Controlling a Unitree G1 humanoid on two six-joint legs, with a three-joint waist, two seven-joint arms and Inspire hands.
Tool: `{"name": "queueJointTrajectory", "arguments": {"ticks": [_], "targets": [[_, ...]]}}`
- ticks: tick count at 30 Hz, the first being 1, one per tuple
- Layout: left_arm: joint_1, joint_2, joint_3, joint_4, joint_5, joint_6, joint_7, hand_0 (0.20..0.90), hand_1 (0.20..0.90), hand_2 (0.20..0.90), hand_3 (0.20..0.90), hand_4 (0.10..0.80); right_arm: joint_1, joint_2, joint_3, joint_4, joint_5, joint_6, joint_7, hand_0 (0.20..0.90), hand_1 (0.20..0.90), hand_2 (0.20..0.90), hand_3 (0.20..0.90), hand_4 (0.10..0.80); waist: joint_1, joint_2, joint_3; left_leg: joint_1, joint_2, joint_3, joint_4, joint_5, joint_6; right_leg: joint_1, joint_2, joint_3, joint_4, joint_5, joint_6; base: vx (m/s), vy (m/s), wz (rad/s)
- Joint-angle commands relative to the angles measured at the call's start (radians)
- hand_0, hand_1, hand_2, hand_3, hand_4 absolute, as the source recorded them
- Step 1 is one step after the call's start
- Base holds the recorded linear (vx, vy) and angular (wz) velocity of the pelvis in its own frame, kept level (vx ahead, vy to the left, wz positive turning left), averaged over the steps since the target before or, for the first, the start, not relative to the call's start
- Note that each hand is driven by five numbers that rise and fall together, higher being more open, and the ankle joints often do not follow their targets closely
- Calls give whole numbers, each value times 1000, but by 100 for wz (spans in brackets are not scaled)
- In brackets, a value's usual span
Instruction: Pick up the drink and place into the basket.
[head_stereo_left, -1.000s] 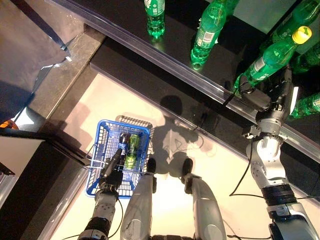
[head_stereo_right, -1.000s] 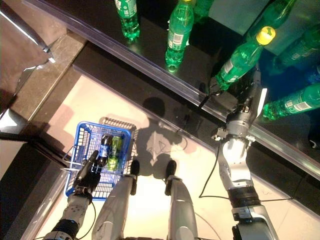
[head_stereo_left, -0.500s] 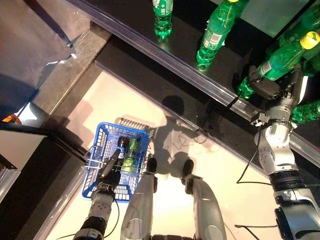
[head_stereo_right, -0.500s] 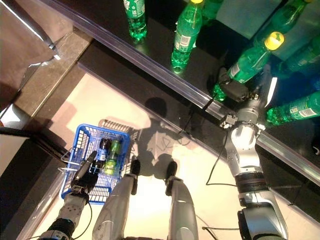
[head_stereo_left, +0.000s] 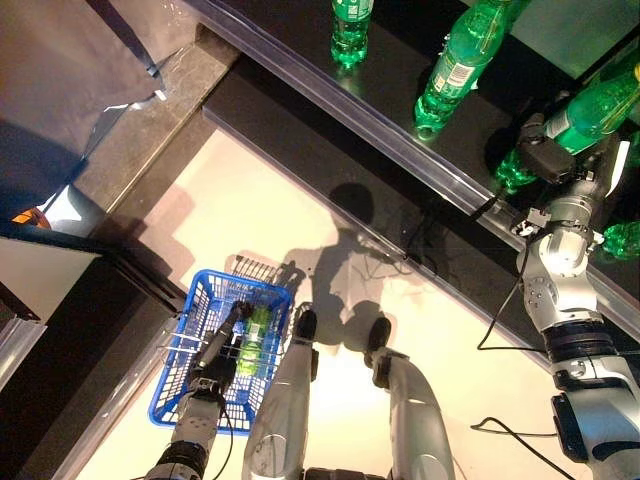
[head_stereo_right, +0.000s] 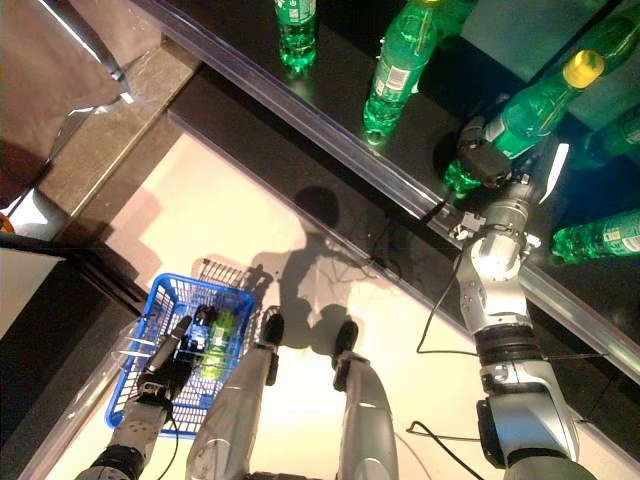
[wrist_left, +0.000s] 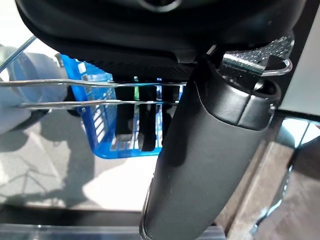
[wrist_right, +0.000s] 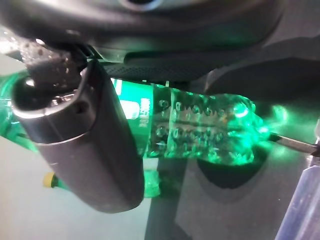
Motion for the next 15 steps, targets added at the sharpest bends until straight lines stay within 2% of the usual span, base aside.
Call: {"name": "queueJointTrajectory", "arguments": {"ticks": [1,8,15], "targets": [[49,69,13,-172,43,-77,-76,300,300,300,200,100,-83,-128,-55,-171,-153,-165,-104,300,300,300,200,100,-30,20,-20,-8,-61,27,119,-131,46,91,43,29,-127,8,54,16,35,-1],[90,67,40,-185,58,-74,-69,300,300,300,200,100,40,-114,-101,-348,-325,-148,-122,300,300,300,200,100,-59,10,-52,74,-63,44,15,-101,55,133,37,66,-194,46,89,12,36,-8],[151,61,79,-195,122,-56,-59,300,300,300,200,100,232,-81,-150,-491,-318,-155,-46,300,300,300,200,100,-89,-20,-109,183,-69,72,-74,-85,64,214,27,98,-283,96,121,87,20,-14]]}}
